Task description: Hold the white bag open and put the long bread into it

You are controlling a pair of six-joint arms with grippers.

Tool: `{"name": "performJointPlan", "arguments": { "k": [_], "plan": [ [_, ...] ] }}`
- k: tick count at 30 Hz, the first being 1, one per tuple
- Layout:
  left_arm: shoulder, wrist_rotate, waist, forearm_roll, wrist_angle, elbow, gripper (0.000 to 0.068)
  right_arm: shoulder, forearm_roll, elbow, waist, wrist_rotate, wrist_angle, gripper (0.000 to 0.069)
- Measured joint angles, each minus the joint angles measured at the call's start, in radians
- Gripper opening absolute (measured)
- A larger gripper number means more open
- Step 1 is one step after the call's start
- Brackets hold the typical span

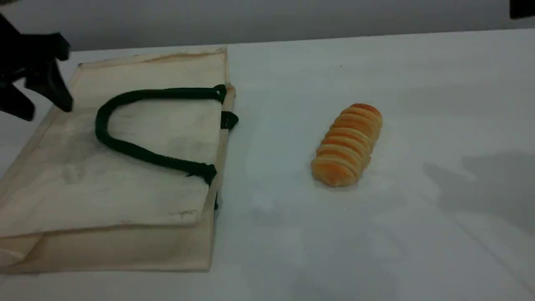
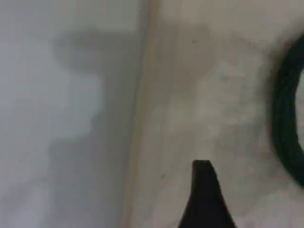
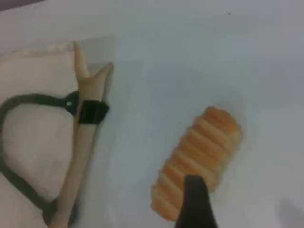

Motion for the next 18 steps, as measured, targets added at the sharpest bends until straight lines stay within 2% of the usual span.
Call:
{"name": "performJointPlan", "arguments": {
  "k": [5, 9, 15, 18],
  "plan": [
    [0.082, 0.137, 0.000, -0.143, -0.004, -0.045, 0.0435, 0.000, 0.000, 0.000, 0.000, 0.000, -0.002, 0.0463],
    [0.134, 0.214, -0.013, -0.225, -0.016, -0.078, 0.0435, 0.000, 0.001, 0.000, 0.000, 0.000, -0.002, 0.0463],
    [0.202, 0.235, -0.062, -0.232, -0.023, -0.112, 0.0435, 0.000, 0.001, 0.000, 0.000, 0.000, -0.002, 0.0463],
    [0.225, 0.235, -0.064, -0.231, -0.026, -0.112, 0.0435, 0.000, 0.001, 0.000, 0.000, 0.000, -0.002, 0.0463]
  ]
}}
